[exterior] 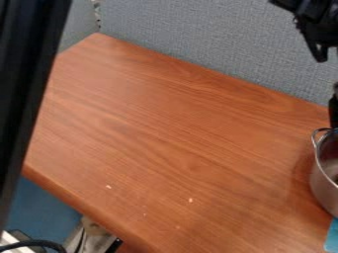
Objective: Put the red object in the metal pot
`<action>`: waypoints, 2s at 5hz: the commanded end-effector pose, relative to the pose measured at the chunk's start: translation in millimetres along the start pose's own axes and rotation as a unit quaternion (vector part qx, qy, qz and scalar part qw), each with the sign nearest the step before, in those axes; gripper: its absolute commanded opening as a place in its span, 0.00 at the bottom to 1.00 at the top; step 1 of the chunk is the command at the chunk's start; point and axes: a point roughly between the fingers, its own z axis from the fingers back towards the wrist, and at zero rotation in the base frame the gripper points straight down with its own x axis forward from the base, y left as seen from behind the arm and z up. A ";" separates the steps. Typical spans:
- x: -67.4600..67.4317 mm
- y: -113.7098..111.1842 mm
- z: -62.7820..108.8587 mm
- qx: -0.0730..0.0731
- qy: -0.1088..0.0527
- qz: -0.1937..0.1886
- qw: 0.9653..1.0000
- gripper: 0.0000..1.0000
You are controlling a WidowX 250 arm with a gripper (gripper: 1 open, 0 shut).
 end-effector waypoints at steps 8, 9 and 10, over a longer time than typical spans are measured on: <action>0.3 1.0 26.1 -0.035 -0.084 0.021 0.996 1.00; -5.2 0.6 35.2 -0.012 -0.083 0.094 0.992 1.00; -9.6 -1.8 47.9 0.015 -0.079 0.168 0.983 1.00</action>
